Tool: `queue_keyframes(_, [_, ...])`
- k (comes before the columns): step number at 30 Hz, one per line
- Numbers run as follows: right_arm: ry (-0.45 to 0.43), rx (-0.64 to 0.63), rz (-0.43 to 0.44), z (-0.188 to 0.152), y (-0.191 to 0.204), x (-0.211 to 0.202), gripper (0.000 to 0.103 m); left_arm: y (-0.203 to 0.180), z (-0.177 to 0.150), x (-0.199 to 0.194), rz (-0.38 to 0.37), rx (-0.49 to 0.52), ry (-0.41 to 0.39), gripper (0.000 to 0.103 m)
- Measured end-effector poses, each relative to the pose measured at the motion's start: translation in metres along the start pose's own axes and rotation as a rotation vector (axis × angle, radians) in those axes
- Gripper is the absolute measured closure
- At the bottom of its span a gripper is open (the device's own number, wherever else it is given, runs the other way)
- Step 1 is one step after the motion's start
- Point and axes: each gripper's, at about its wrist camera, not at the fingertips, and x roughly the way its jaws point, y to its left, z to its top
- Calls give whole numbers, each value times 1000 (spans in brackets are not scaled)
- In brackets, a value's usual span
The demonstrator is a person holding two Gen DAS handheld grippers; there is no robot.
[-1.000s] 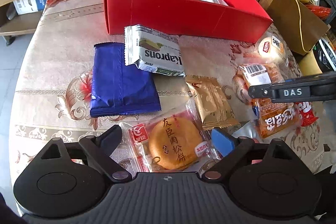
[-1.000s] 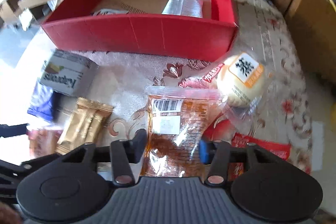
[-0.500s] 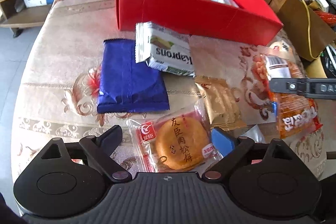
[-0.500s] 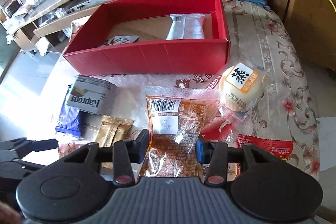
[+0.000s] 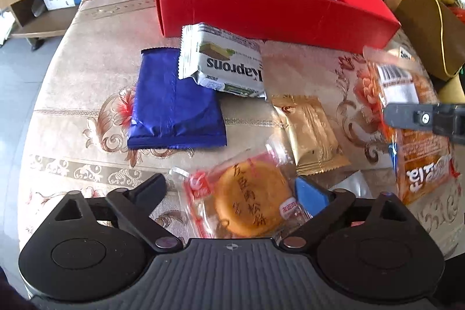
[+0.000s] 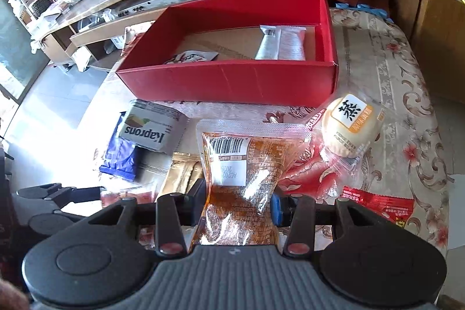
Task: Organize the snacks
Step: 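Lift the orange barcode bag with the right gripper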
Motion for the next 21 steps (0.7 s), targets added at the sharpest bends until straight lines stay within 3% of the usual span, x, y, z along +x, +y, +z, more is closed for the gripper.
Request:
queue_keyframes(10, [-15, -16, 28, -2, 5, -8, 59, -22, 2, 15, 94, 23, -16, 0])
queue_keyframes(16, [-21, -22, 43, 0, 7, -11, 59, -21, -1, 12, 74, 12, -18, 0])
queue_keyframes(19, [-27, -22, 45, 0, 5, -13, 59, -22, -4, 10, 72, 31, -33, 6])
queue_keyframes(21, [-32, -22, 49, 1, 6, -15, 59, -23, -6, 3, 52, 41, -42, 22])
